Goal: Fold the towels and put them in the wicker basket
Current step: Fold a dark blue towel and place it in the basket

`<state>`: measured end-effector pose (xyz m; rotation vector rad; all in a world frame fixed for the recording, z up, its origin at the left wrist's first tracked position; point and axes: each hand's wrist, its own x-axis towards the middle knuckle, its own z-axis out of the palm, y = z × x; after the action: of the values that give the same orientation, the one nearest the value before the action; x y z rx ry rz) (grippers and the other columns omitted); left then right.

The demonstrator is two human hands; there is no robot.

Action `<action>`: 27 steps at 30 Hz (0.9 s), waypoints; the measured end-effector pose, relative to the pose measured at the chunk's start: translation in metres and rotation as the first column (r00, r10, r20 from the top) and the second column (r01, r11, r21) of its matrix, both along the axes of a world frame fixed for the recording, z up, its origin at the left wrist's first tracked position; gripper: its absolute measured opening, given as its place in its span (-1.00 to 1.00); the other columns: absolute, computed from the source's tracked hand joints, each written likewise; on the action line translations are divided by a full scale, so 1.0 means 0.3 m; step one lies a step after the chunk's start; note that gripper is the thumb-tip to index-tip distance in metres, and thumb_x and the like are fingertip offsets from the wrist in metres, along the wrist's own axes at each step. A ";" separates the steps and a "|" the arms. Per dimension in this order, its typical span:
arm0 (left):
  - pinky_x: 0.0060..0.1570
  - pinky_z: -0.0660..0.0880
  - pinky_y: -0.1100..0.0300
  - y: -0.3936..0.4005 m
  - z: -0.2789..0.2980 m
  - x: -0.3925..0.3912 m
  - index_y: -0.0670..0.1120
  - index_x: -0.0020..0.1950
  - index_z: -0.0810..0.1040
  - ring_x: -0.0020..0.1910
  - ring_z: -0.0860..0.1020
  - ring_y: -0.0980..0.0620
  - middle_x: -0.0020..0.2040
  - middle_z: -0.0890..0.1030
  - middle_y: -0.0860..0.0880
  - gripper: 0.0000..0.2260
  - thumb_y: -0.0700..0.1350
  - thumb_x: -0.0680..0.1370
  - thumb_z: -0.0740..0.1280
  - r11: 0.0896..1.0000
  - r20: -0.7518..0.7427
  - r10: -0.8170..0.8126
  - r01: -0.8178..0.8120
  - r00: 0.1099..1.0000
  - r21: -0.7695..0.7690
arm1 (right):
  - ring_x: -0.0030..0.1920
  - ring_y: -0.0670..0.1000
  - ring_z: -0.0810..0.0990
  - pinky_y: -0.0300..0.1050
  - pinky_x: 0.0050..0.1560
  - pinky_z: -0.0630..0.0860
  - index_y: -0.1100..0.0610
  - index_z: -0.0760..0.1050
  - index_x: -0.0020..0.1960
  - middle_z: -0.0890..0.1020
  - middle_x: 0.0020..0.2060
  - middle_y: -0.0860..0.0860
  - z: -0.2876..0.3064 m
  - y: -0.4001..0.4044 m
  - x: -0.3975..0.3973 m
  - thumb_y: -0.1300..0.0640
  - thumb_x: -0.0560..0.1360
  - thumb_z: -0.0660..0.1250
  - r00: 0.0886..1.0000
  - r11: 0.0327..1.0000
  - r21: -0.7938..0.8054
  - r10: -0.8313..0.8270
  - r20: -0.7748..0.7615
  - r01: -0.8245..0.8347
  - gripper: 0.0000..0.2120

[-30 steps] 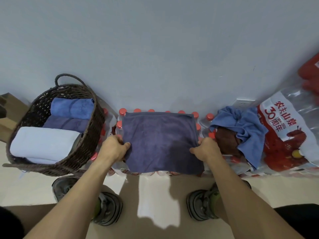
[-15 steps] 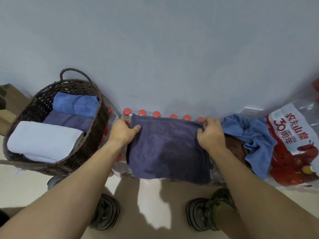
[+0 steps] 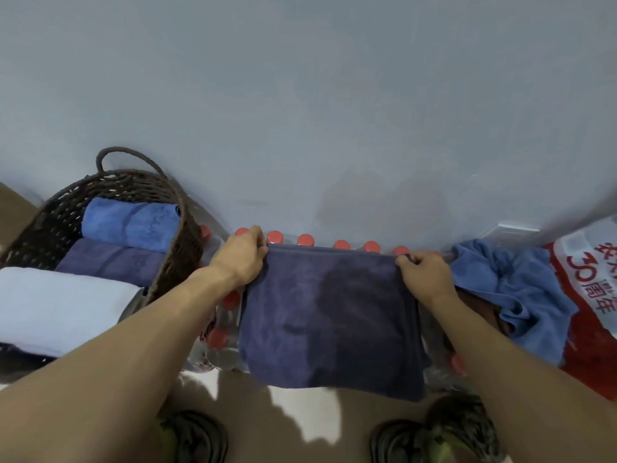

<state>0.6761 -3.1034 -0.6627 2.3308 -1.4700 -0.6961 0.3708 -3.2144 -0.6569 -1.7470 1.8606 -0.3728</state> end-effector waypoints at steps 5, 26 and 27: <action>-0.13 0.48 0.03 -0.023 0.004 -0.006 -0.06 -0.05 0.36 -0.09 0.55 -0.20 -0.13 0.60 -0.12 -0.86 -0.01 0.60 0.25 1.000 0.125 0.017 -0.015 0.992 -0.021 | -0.02 0.20 0.60 -0.12 -0.05 0.39 0.21 0.50 -0.13 0.63 -0.16 0.21 -0.025 -0.003 -0.004 0.12 0.52 0.39 0.999 0.999 -0.033 0.008 0.049 -0.006 -0.83; 0.24 0.43 0.00 0.028 0.004 -0.038 -0.12 0.29 0.52 0.16 0.48 -0.17 0.18 0.48 -0.13 -0.72 -0.13 0.59 0.27 0.995 0.251 -0.021 0.044 0.968 -0.085 | -0.16 0.08 0.70 -0.04 -0.15 0.64 0.24 0.60 -0.10 0.70 -0.14 0.18 0.031 -0.047 0.025 0.13 0.57 0.36 0.639 0.908 0.417 -0.295 0.711 -0.046 -0.83; 0.25 0.42 0.00 0.038 -0.001 -0.041 -0.12 0.29 0.53 0.17 0.47 -0.16 0.18 0.48 -0.12 -0.72 -0.13 0.59 0.28 0.993 0.238 -0.011 0.039 0.971 -0.115 | -0.19 0.05 0.70 -0.09 -0.21 0.63 0.23 0.60 -0.08 0.71 -0.16 0.16 0.043 -0.035 0.028 0.15 0.57 0.35 0.582 0.902 0.425 -0.305 0.754 -0.077 -0.84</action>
<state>0.6639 -3.0919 -0.6630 2.3716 -1.5939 -0.3330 0.3792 -3.2248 -0.6441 -0.8862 1.2244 -0.6423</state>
